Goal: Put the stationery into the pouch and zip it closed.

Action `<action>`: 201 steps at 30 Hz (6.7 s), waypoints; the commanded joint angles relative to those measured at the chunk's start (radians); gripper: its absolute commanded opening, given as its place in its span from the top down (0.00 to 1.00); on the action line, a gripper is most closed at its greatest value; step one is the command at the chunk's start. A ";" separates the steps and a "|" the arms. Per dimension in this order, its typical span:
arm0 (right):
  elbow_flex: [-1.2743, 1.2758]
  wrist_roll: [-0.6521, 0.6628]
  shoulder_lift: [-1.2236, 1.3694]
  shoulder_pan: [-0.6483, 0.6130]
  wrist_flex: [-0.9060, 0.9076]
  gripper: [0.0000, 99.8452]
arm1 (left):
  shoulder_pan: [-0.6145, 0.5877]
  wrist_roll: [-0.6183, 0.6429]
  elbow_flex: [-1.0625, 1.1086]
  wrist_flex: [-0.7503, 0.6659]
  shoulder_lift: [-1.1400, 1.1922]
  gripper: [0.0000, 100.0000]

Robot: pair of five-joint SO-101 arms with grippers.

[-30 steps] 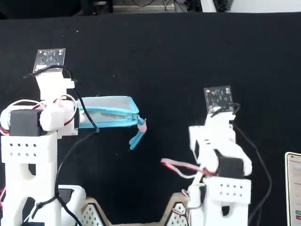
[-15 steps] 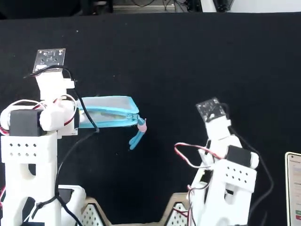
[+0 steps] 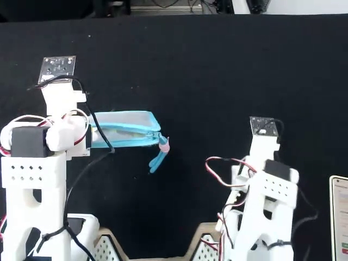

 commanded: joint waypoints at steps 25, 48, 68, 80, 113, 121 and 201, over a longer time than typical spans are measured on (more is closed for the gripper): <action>0.027 -0.101 0.159 -0.084 -0.350 0.98 | -0.024 -0.003 0.002 0.005 0.003 0.97; 0.127 0.509 -0.085 -0.331 -0.463 0.99 | -0.024 -0.003 0.036 -0.005 0.003 0.97; 0.094 0.204 -0.076 -0.396 -0.356 0.83 | -0.033 0.000 0.031 -0.003 0.003 0.97; -0.203 0.192 0.196 -0.430 -0.144 0.82 | -0.076 -0.002 0.033 -0.003 0.003 0.97; -0.472 0.242 0.429 -0.440 -0.028 0.99 | -0.074 0.000 0.038 -0.003 0.003 0.97; -0.754 0.187 0.016 -0.623 0.293 0.99 | -0.074 0.002 0.039 -0.003 0.003 0.97; 0.130 -0.404 -0.513 -1.123 -1.203 0.99 | -0.074 0.002 0.065 -0.003 0.003 0.97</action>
